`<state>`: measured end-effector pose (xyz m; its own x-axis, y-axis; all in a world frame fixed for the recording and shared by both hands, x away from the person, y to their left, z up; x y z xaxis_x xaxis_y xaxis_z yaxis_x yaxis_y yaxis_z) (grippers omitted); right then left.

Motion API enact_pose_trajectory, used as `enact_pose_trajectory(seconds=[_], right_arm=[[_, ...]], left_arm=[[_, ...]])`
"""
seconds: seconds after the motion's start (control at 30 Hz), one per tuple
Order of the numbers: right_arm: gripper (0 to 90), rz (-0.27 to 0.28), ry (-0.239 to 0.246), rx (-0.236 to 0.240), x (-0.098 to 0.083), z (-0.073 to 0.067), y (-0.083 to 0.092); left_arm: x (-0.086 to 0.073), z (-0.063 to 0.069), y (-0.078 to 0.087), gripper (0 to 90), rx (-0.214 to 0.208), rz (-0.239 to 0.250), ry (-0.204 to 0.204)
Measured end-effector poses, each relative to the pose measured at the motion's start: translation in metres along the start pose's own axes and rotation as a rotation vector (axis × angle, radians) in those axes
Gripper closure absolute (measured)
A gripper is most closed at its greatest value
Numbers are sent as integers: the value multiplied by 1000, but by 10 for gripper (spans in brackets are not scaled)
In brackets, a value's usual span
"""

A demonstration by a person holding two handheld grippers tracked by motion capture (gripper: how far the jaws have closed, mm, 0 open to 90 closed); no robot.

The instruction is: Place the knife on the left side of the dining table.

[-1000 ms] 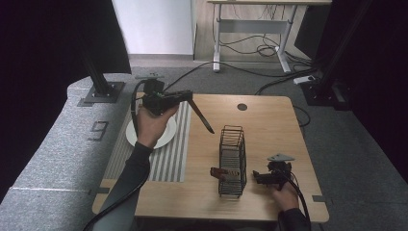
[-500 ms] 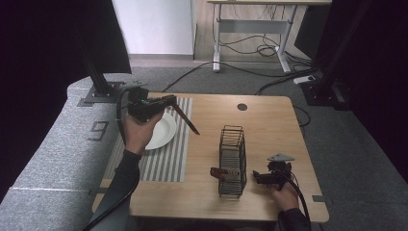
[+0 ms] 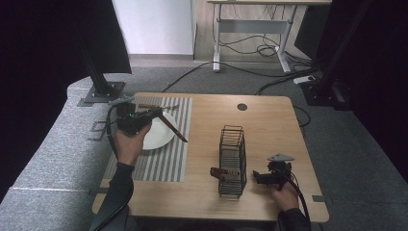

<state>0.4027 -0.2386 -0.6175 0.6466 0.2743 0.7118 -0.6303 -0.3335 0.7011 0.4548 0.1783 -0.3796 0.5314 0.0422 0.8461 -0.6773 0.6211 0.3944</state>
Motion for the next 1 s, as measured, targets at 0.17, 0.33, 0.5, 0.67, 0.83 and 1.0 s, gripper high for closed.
enact_pose_trajectory(seconds=[0.17, 0.33, 0.5, 0.67, 0.83, 1.0], right_arm=[[0, 2, 1, -1, 0, 0, 0], [0, 3, -1, -1, 0, 0, 0], [0, 3, 1, 0, 0, 0, 0], [0, 3, 1, 0, 0, 0, 0], [0, 3, 1, 0, 0, 0, 0], [0, 3, 1, 0, 0, 0, 0]], left_arm=[[-15, -16, 6, 805, 39, 10, 34], [-31, -31, 10, 804, 64, 15, 74], [-43, -41, 16, 804, 82, 25, 111], [-53, -47, 19, 804, 98, 29, 130], [-62, -53, 21, 804, 113, 29, 150], [-70, -58, 23, 805, 118, 25, 168]])
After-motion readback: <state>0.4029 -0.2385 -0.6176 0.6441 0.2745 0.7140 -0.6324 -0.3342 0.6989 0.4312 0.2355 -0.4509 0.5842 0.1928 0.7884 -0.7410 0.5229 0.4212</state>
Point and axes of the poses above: each handheld gripper's, and its own axes: y roughly backward along the jaws, x roughly out of its top, z roughly to its right, the point moved 8 cm from there along -y, roughly forward along the jaws, and after that the axes turned 2 degrees about x, right-handed, at the moved point
